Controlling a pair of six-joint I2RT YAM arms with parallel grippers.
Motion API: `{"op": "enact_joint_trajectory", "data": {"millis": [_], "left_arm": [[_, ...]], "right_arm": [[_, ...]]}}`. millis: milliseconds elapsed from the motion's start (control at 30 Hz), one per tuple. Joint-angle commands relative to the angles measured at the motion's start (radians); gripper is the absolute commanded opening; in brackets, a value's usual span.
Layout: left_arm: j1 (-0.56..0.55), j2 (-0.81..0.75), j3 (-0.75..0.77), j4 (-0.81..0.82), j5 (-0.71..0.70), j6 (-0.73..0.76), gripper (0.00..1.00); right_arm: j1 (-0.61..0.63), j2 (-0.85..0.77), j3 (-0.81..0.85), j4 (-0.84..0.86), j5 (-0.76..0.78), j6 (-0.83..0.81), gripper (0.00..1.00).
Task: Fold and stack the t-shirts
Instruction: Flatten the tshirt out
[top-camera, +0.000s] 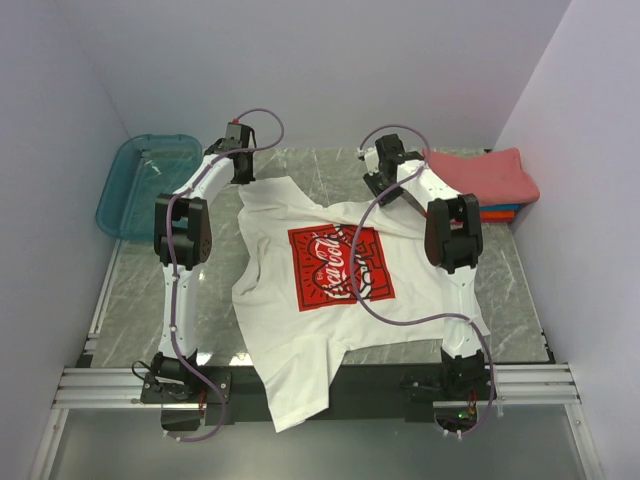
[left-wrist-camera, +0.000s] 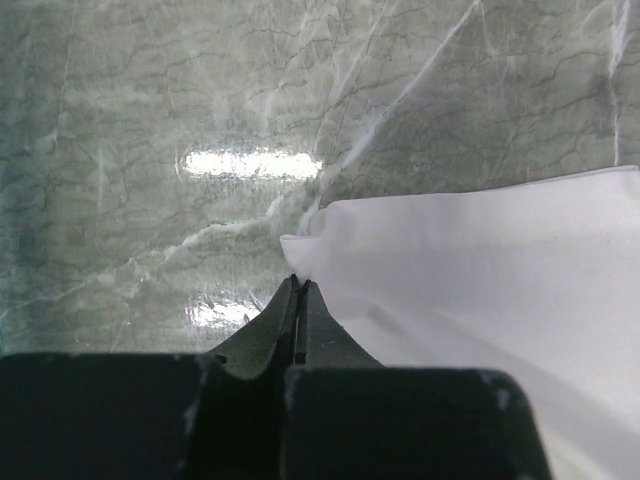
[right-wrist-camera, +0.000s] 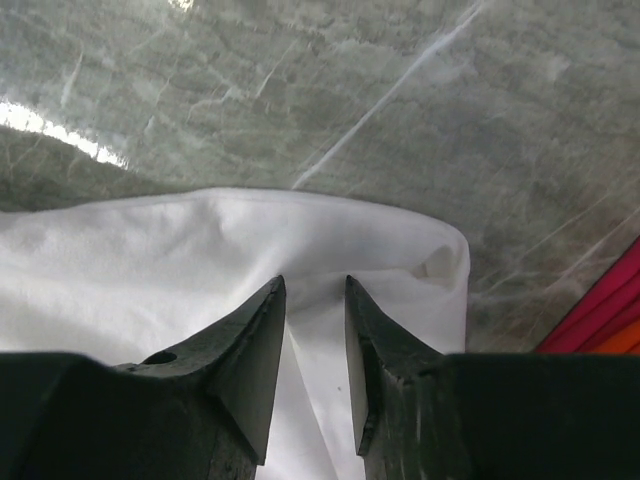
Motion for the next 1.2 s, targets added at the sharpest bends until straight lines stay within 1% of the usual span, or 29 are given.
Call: {"op": "enact_joint_trajectory", "data": {"millis": [0, 67, 400, 467, 533, 567, 600, 667, 733, 867, 1033, 1167], "left_arm": [[0.002, -0.057, -0.001, 0.029, 0.024, -0.008, 0.00], [0.002, -0.059, -0.001, 0.029, 0.023, -0.008, 0.00], [0.003, -0.062, 0.003, 0.028, 0.029, -0.007, 0.00], [0.002, -0.063, 0.002, 0.031, 0.033, -0.010, 0.00], [0.002, -0.067, -0.004, 0.031, 0.032, -0.008, 0.00], [0.002, -0.068, -0.005, 0.031, 0.030, -0.008, 0.00], [0.002, -0.071, -0.006, 0.032, 0.030, -0.007, 0.00], [0.002, -0.074, -0.006, 0.032, 0.029, -0.007, 0.00], [0.002, -0.079, -0.006, 0.034, 0.027, -0.005, 0.00], [0.002, -0.085, 0.000, 0.035, 0.027, -0.005, 0.00], [0.002, -0.094, 0.003, 0.040, 0.026, -0.007, 0.00], [0.003, -0.099, 0.011, 0.039, 0.023, -0.005, 0.00]], "right_arm": [[0.008, 0.033, 0.057, -0.006, 0.013, 0.015, 0.38], [0.008, 0.033, 0.057, -0.012, 0.033, 0.012, 0.41], [0.011, 0.019, 0.056, -0.045, 0.041, 0.012, 0.43], [0.013, 0.029, 0.060, -0.057, 0.044, 0.015, 0.42], [0.015, 0.035, 0.063, -0.061, 0.041, 0.019, 0.40], [0.015, 0.033, 0.062, -0.060, 0.039, 0.017, 0.35], [0.013, 0.029, 0.059, -0.060, 0.041, 0.017, 0.34], [0.014, 0.009, 0.050, -0.051, 0.042, 0.015, 0.30], [0.015, -0.022, 0.047, -0.046, 0.047, 0.012, 0.28], [0.013, -0.077, 0.047, -0.054, 0.048, 0.005, 0.20], [0.015, -0.138, 0.034, -0.046, 0.059, -0.006, 0.17], [0.014, -0.155, 0.036, -0.042, 0.071, -0.009, 0.14]]}}
